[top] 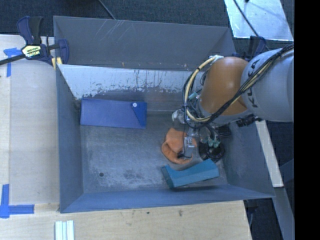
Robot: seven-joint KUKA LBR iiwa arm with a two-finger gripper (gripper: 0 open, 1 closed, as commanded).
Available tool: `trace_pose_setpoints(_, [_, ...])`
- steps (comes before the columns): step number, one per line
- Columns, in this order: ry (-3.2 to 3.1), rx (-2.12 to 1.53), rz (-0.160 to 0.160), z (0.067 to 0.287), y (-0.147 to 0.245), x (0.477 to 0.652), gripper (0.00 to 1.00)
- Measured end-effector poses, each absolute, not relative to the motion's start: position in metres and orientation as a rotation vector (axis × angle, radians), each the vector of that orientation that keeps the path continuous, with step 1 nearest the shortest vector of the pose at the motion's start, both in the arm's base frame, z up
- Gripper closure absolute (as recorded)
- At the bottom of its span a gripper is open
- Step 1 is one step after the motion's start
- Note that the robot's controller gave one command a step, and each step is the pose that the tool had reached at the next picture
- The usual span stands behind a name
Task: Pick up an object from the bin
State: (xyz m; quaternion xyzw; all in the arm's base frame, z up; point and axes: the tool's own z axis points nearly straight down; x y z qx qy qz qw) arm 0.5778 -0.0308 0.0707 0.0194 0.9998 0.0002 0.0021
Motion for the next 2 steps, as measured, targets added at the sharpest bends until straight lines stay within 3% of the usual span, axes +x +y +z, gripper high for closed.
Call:
trace_pose_setpoints(1, [3.135, 0.061, 0.001, 0.0715, -0.0308, 0.5783, 1.00])
trace_pose_setpoints(2, [3.135, 0.061, 0.001, 0.0715, -0.0308, 0.5783, 1.00])
